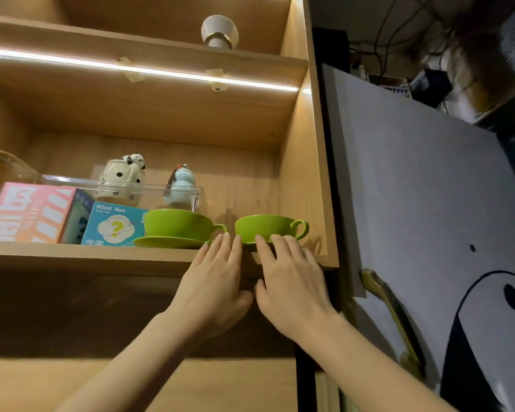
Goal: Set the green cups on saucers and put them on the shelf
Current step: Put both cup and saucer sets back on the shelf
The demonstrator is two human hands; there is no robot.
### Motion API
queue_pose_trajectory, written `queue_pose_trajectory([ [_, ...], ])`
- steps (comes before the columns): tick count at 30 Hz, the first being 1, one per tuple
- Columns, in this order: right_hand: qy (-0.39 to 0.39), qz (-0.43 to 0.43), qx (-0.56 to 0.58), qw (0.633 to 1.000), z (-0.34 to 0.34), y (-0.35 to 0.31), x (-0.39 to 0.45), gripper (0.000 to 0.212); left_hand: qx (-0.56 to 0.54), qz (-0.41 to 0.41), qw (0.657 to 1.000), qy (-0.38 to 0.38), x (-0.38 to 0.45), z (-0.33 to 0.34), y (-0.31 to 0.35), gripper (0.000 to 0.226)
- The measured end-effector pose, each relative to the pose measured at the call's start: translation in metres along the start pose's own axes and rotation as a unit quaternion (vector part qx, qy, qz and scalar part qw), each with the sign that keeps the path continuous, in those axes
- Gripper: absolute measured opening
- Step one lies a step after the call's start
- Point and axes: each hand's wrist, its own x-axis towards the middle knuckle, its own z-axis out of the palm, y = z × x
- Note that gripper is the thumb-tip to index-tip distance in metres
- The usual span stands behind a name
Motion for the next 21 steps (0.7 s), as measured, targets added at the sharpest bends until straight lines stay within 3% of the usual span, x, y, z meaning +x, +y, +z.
queue_pose_trajectory([
  [10, 0.010, -0.001, 0.093, 0.996, 0.005, 0.025, -0.002, 0.059, -0.023, -0.013, 0.999, 0.039, 0.007, 0.008, -0.001, 0.083],
  [15, 0.009, 0.008, 0.105, 0.994, 0.009, 0.033, -0.003, 0.059, -0.079, -0.004, 0.996, 0.036, 0.012, 0.009, -0.006, 0.077],
  [21, 0.015, 0.019, 0.102, 0.994, 0.012, 0.037, -0.005, 0.063, -0.115, 0.033, 0.993, -0.007, 0.010, 0.001, -0.017, 0.091],
])
